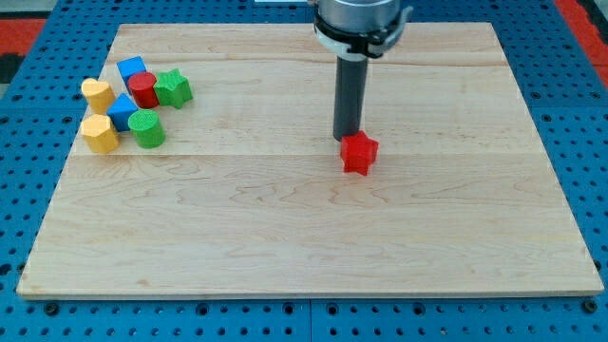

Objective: Place the red star towards the bottom center of the board

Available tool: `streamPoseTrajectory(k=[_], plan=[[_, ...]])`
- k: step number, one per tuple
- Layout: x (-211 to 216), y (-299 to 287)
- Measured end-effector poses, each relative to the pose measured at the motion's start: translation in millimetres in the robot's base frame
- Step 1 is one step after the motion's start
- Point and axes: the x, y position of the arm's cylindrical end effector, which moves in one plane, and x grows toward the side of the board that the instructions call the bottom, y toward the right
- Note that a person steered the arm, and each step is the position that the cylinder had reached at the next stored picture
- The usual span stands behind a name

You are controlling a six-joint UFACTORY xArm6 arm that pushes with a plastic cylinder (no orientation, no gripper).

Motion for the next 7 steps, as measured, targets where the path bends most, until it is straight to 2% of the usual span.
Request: streamPoseTrajectory(k=[2,3,4,5,7], plan=[[56,17],[69,32],[80,-17],[91,-22],[88,5]])
